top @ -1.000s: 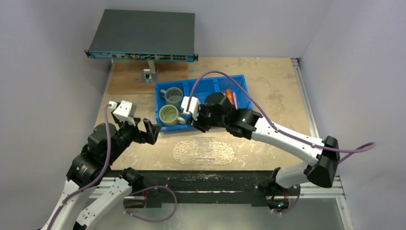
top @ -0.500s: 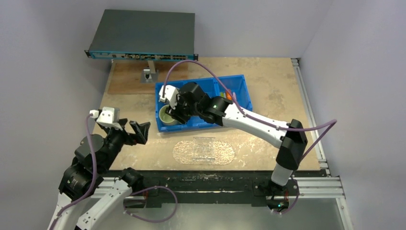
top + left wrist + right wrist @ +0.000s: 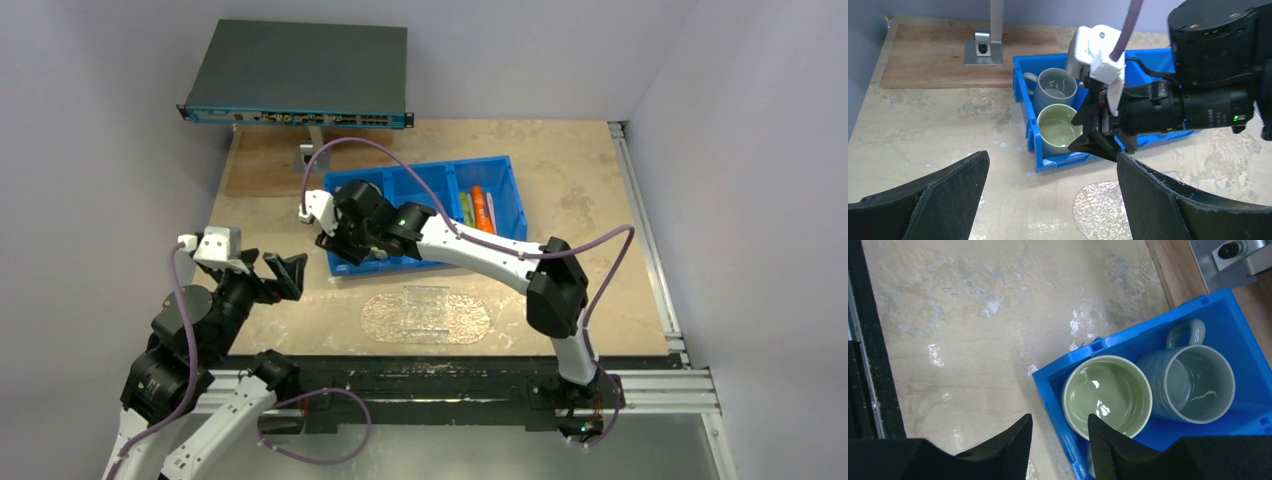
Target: Prepare toiletry sets of a toothbrush and toothpaste on the tray
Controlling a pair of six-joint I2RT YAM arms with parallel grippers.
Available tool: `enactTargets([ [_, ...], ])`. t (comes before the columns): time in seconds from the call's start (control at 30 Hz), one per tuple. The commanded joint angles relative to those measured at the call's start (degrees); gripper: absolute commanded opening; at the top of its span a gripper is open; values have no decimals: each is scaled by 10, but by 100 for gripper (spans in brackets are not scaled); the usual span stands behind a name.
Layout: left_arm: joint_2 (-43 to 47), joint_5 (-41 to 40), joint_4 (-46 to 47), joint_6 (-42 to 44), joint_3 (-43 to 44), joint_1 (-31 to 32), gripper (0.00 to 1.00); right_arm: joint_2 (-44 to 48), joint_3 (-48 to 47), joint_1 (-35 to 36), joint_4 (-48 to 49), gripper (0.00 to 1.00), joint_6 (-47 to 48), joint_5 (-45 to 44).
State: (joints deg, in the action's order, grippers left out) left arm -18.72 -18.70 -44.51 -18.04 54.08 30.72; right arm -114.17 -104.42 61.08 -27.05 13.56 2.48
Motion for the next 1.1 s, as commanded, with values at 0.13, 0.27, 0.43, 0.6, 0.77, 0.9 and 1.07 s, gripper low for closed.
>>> enactTargets([
  [0.13,10,-5,8,-5,-3,-8,100,-51,-55,4,-18,48,19,-13],
  [0.27,15,-6,10,-4,-4,-10,100,-77,-71,4,-18,48,25,-21],
  [0.43,19,-7,11,-3,-5,-11,100,-107,-92,4,-21,49,31,-31],
  [0.6,20,-8,12,0,-5,-12,100,-128,-102,4,-25,49,34,-37],
  [0.77,20,-8,12,2,-5,-13,100,-141,-105,4,-26,47,35,-50],
  [0.9,20,-8,12,2,-5,-13,100,-147,-107,4,-27,39,35,-51],
  [1.07,20,-8,12,3,-6,-14,100,-155,-114,4,-33,30,38,-50],
])
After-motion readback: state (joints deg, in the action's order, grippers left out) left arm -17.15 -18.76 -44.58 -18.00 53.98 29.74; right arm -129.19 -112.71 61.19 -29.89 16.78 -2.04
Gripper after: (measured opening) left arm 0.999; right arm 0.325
